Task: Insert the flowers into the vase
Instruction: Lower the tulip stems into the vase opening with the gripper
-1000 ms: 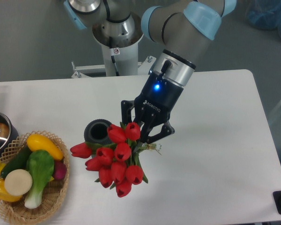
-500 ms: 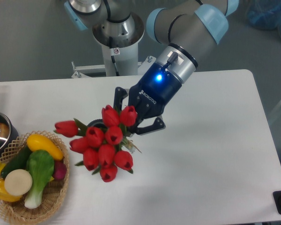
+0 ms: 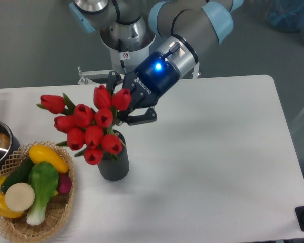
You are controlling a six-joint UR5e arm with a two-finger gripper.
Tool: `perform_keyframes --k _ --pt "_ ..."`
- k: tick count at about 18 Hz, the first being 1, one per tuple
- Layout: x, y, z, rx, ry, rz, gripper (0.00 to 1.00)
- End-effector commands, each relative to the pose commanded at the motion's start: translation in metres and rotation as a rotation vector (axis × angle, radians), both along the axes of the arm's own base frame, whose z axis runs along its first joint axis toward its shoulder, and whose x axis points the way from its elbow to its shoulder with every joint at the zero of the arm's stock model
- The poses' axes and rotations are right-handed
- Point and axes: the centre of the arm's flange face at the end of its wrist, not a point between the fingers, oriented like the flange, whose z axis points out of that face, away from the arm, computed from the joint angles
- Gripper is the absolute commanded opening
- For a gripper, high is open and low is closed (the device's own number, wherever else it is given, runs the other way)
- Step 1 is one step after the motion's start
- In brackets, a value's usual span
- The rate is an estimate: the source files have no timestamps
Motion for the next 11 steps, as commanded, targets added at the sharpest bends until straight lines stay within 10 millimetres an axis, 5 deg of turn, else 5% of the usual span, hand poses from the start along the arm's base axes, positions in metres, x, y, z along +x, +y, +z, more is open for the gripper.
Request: perform_keyframes --k 11 --pt "0.008 -0.005 -0.042 -0.005 0.019 -0.022 0.0"
